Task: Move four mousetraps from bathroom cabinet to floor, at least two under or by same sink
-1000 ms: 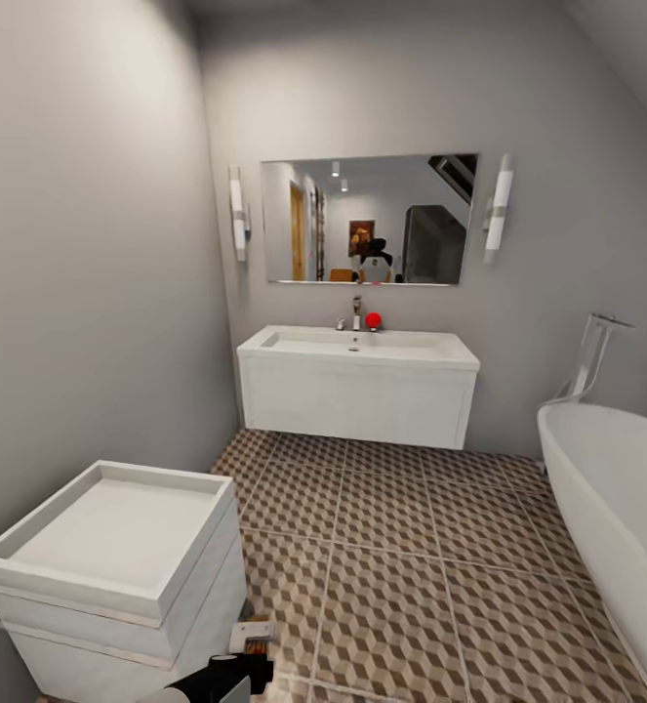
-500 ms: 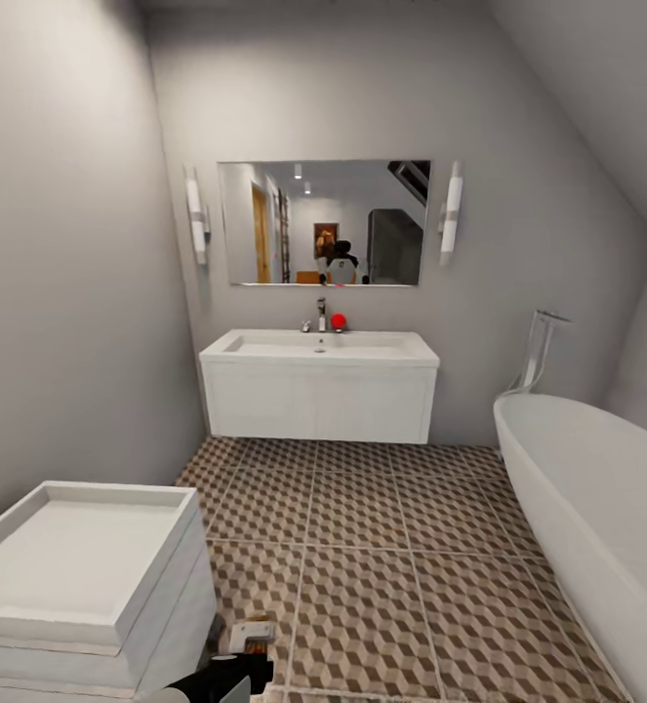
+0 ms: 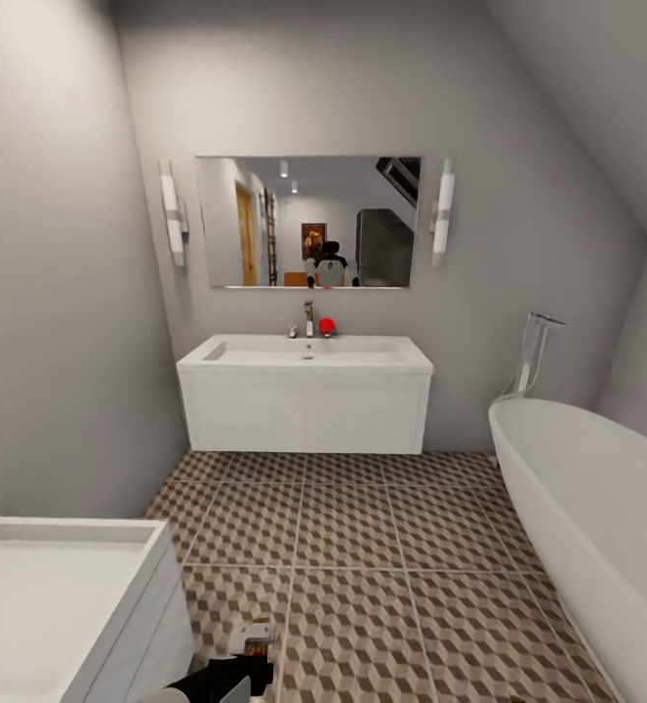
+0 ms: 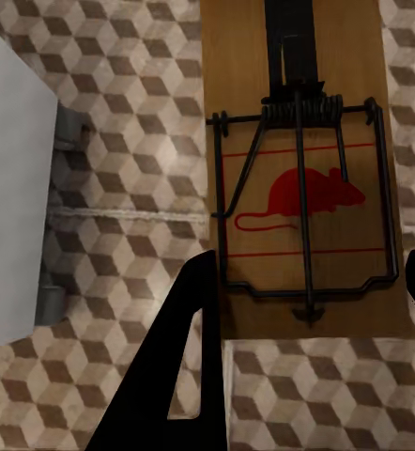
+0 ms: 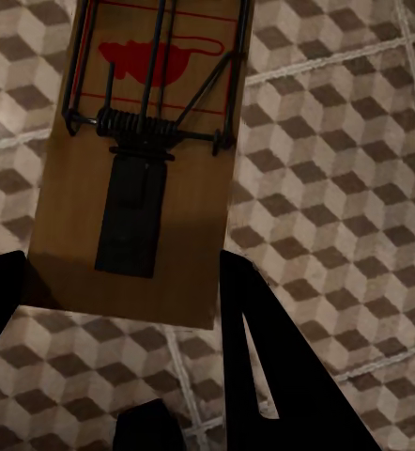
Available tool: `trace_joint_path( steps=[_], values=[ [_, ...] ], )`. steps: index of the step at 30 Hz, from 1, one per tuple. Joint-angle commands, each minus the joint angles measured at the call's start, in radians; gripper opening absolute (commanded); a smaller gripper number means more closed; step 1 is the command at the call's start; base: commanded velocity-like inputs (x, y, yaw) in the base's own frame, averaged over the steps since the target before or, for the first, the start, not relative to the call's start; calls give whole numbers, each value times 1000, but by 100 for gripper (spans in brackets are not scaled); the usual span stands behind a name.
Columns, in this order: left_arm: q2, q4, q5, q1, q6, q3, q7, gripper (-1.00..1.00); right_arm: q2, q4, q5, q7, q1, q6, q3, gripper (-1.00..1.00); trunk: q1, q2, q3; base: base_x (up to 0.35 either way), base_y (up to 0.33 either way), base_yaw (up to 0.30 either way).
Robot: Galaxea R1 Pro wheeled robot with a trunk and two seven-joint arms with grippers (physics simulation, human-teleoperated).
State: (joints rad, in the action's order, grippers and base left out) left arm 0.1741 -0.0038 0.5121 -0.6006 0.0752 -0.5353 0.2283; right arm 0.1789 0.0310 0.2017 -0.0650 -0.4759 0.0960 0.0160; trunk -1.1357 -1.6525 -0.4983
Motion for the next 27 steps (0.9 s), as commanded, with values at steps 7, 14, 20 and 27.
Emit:
trace_joint_path(
  steps=[7,14,20,27],
  values=[
    [0,0,11,-1,6,-6,3,-100,1,1,10,2,-1,1,1,-100,-1,-1,-1,322,0,-1],
    [0,0,11,-1,3,-7,-12,-100,0,1,10,2,-1,2,1,-100,-1,-1,-1,322,0,0],
    [0,-1,11,-1,1,-7,-13,-100,2,1,9,2,-1,2,1,-100,-1,-1,-1,322,0,0],
    [0,-1,11,-1,-1,-7,-13,-100,4,1,8,2,-1,1,1,-100,-1,-1,-1,322,0,0]
  ],
)
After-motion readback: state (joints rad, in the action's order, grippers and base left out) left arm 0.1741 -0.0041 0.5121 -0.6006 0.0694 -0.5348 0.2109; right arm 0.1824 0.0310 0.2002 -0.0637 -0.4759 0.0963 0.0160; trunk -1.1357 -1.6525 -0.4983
